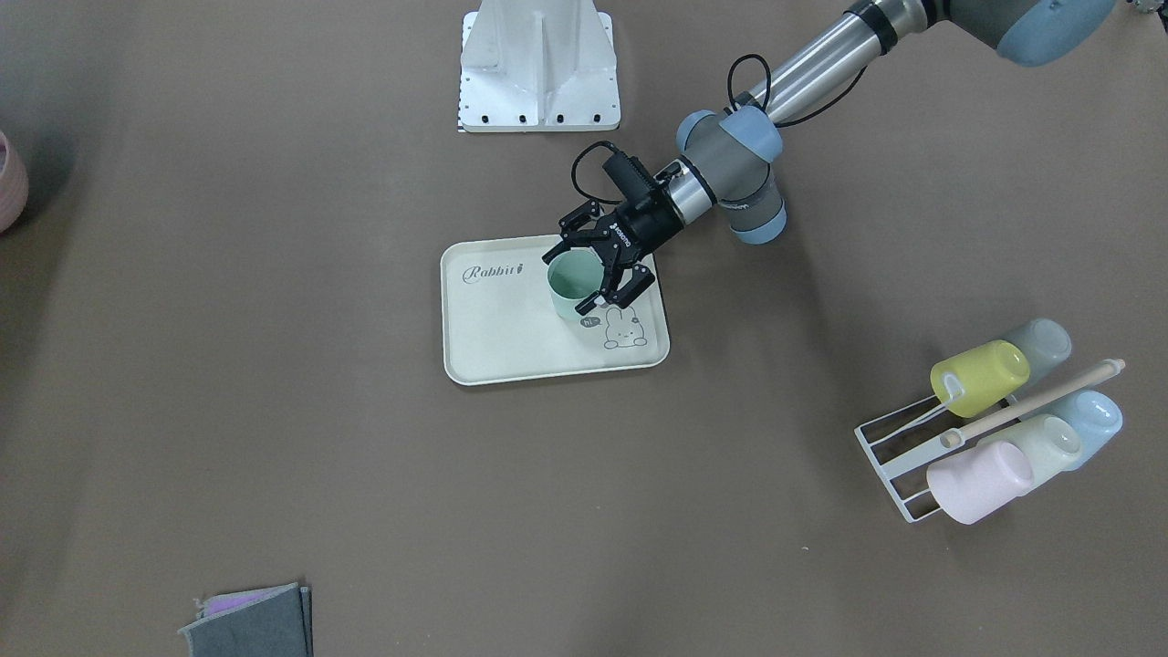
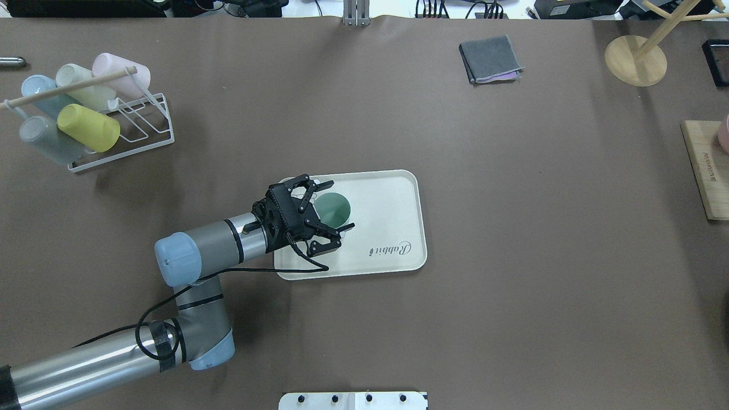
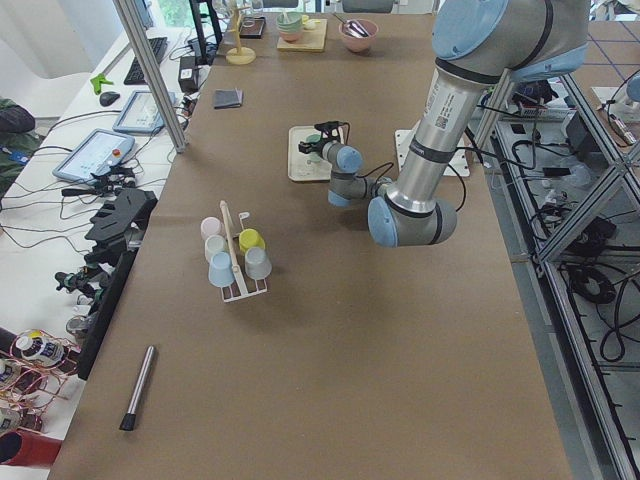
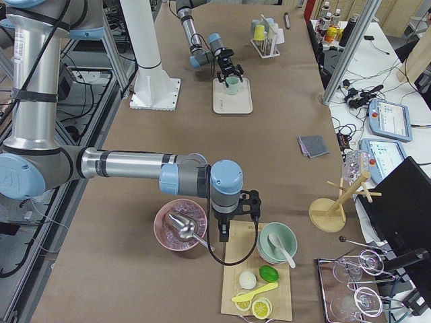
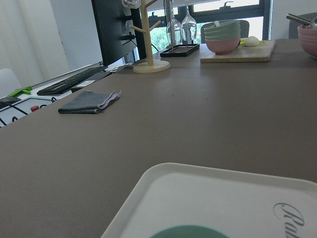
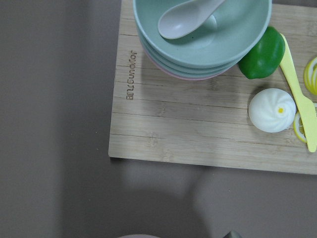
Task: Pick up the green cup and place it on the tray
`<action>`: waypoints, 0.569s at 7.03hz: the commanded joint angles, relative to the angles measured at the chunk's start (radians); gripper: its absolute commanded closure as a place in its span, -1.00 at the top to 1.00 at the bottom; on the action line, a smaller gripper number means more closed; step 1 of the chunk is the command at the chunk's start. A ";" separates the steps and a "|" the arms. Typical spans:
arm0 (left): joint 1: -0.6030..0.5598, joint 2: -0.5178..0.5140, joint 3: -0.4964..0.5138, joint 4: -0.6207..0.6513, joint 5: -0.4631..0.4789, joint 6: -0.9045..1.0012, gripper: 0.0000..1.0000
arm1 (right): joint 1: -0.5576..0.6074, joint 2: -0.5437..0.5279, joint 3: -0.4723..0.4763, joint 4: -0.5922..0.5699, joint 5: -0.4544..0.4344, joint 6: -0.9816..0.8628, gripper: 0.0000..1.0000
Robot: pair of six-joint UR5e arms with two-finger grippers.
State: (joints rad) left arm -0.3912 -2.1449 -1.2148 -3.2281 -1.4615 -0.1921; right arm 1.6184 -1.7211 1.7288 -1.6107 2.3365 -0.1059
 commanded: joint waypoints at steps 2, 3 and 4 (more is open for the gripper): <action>-0.005 0.005 -0.083 0.049 -0.002 -0.003 0.97 | 0.000 0.002 -0.005 0.000 0.000 -0.002 1.00; -0.008 0.031 -0.177 0.180 -0.002 -0.001 0.97 | 0.000 0.000 -0.006 0.000 0.000 -0.002 1.00; -0.024 0.043 -0.249 0.314 0.000 0.000 0.97 | 0.000 0.000 -0.011 0.000 0.001 -0.002 1.00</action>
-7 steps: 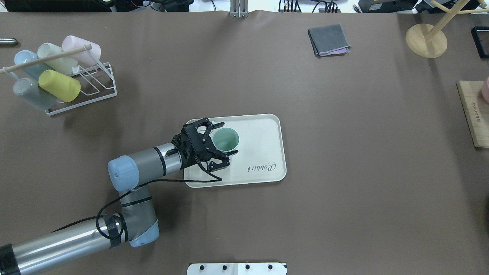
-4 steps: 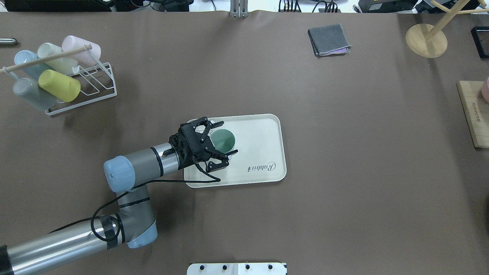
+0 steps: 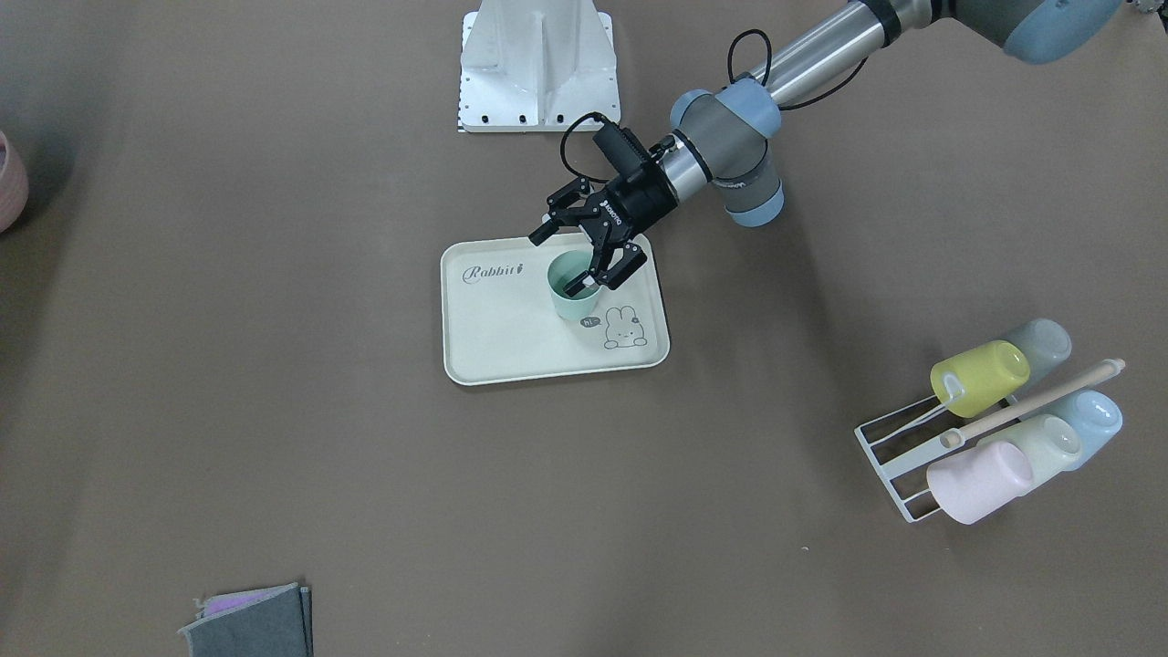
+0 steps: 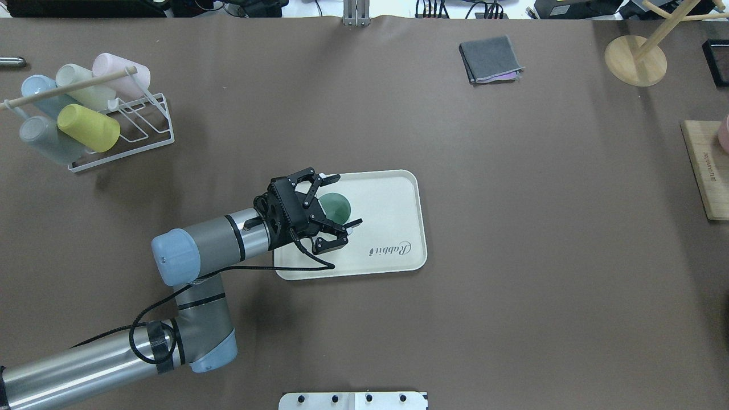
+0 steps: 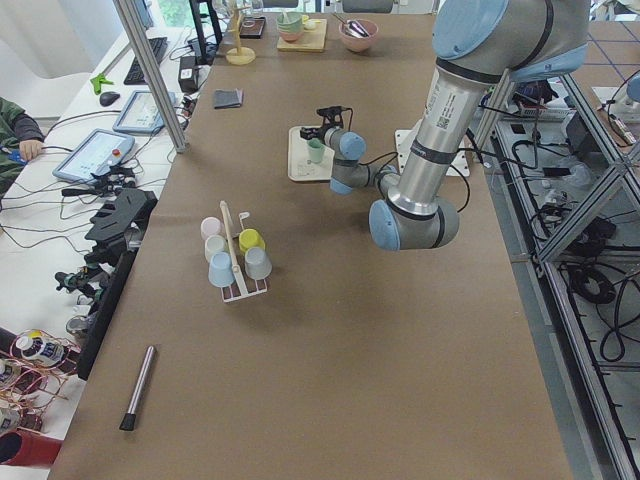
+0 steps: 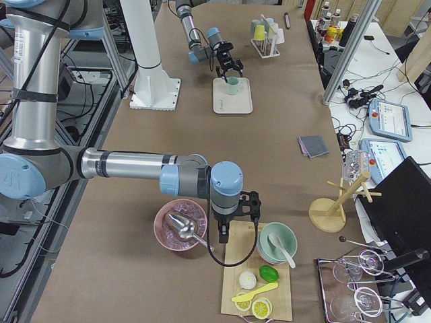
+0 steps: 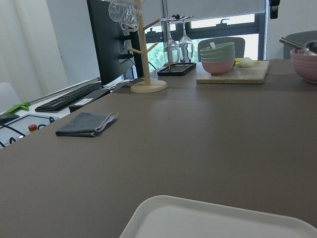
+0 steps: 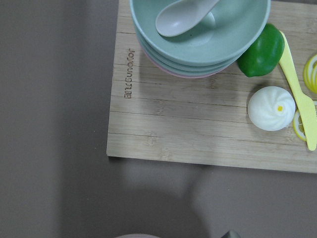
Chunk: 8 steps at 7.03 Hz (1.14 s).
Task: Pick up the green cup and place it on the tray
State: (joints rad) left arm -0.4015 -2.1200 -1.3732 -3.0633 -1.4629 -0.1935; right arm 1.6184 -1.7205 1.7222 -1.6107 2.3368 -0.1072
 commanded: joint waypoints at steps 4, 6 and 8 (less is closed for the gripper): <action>-0.155 0.011 -0.210 0.696 0.013 0.005 0.97 | 0.000 -0.001 -0.004 0.000 -0.001 0.000 1.00; -0.232 0.006 -0.221 0.912 0.093 0.190 0.97 | 0.000 0.001 -0.006 0.002 0.001 0.000 1.00; -0.348 0.009 -0.266 1.143 0.099 0.313 0.97 | 0.000 0.001 -0.007 0.002 -0.001 0.000 1.00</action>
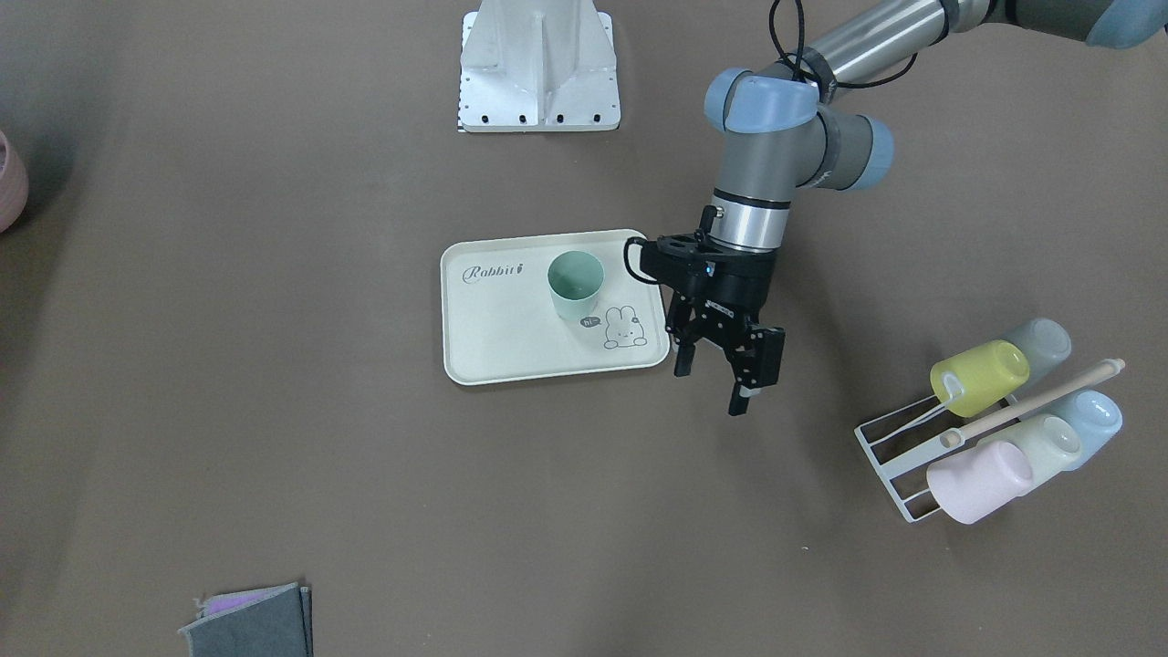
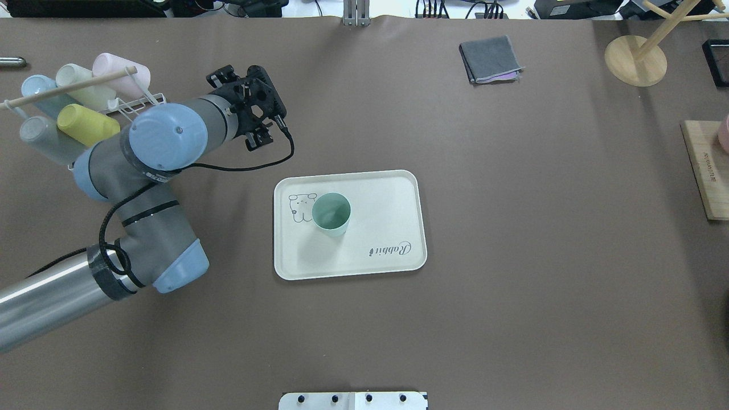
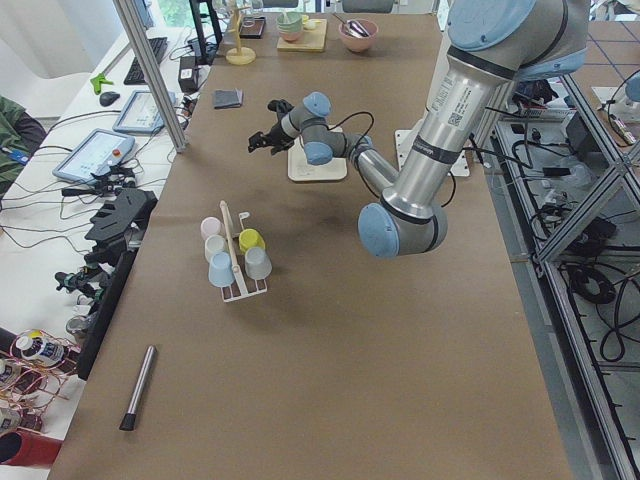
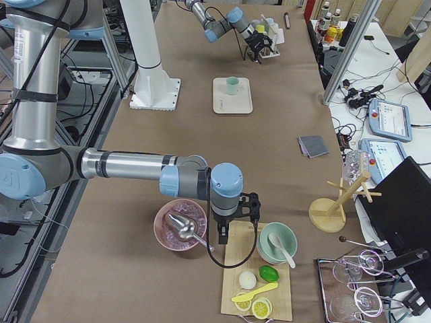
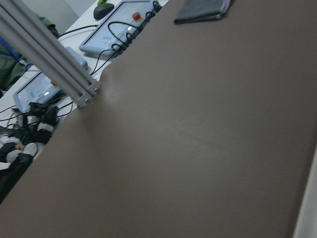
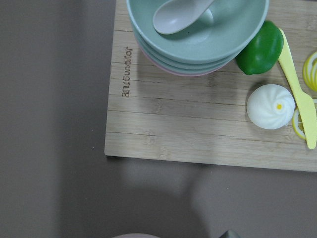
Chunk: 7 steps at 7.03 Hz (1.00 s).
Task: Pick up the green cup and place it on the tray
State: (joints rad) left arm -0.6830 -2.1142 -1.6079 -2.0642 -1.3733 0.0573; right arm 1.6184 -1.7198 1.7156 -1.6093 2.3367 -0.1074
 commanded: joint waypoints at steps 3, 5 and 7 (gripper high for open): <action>-0.188 0.010 -0.121 0.414 0.002 0.052 0.97 | 0.000 0.002 0.001 0.000 0.003 0.000 1.00; -0.289 0.077 -0.187 0.414 -0.068 0.052 0.98 | 0.000 0.002 0.001 0.000 0.003 0.000 1.00; -0.474 0.137 -0.187 0.414 -0.377 0.052 0.97 | 0.000 0.002 0.001 0.000 0.003 0.000 1.00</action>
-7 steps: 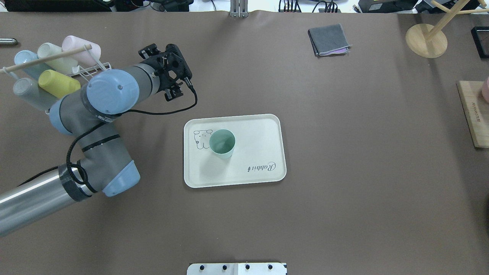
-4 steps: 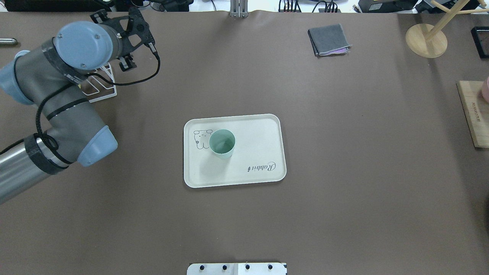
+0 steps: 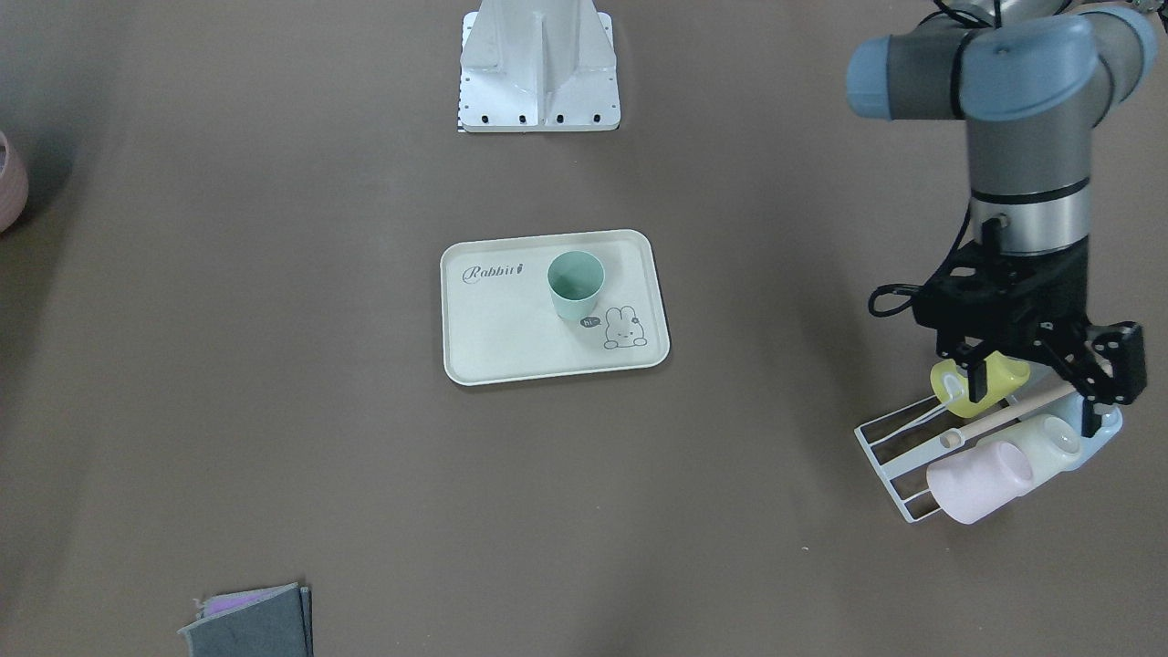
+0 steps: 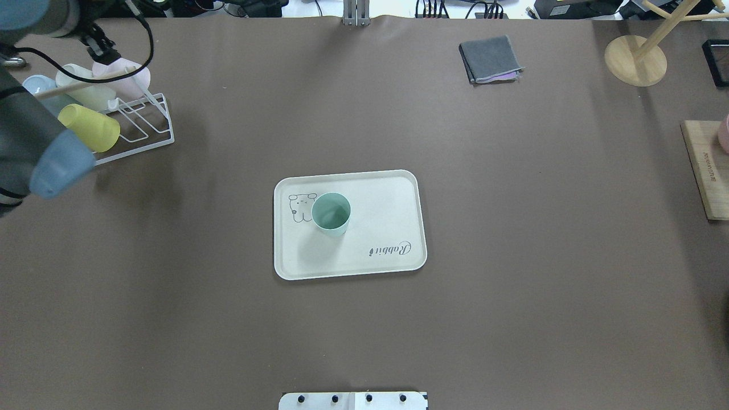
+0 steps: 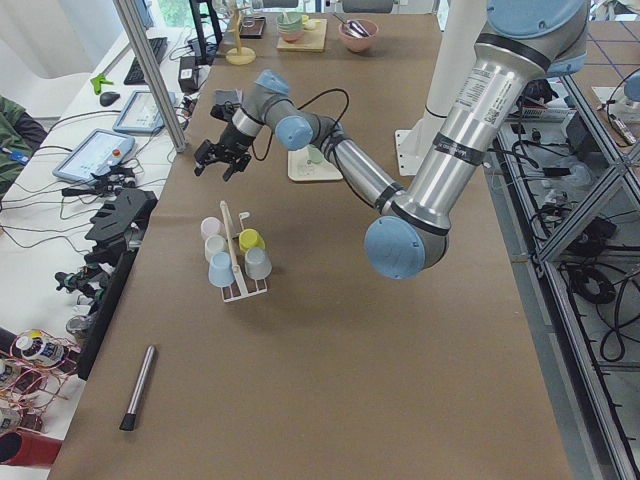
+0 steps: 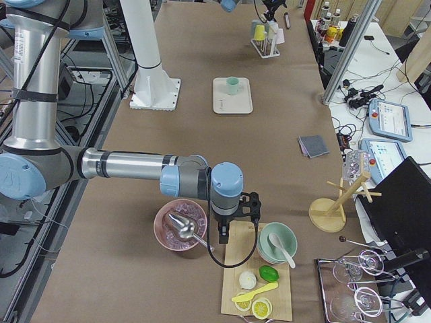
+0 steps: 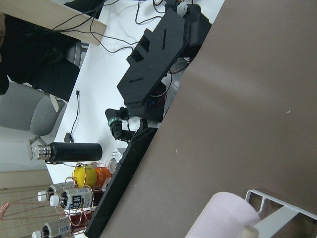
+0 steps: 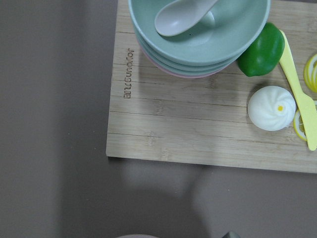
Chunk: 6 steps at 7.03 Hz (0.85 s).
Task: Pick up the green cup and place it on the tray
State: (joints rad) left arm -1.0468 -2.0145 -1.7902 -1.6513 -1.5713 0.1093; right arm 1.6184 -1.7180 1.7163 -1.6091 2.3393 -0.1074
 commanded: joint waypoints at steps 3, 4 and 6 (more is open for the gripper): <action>-0.341 0.240 0.009 -0.001 -0.540 0.000 0.97 | -0.002 0.000 0.000 0.000 0.000 -0.002 1.00; -0.370 0.313 0.011 0.001 -0.608 0.000 0.97 | -0.002 0.000 0.000 0.000 0.000 -0.002 1.00; -0.441 0.437 0.026 0.004 -0.718 0.000 0.97 | -0.002 0.001 0.000 0.000 0.000 -0.002 1.00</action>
State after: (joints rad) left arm -1.4426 -1.6585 -1.7748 -1.6493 -2.2173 0.1089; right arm 1.6168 -1.7178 1.7166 -1.6092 2.3393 -0.1088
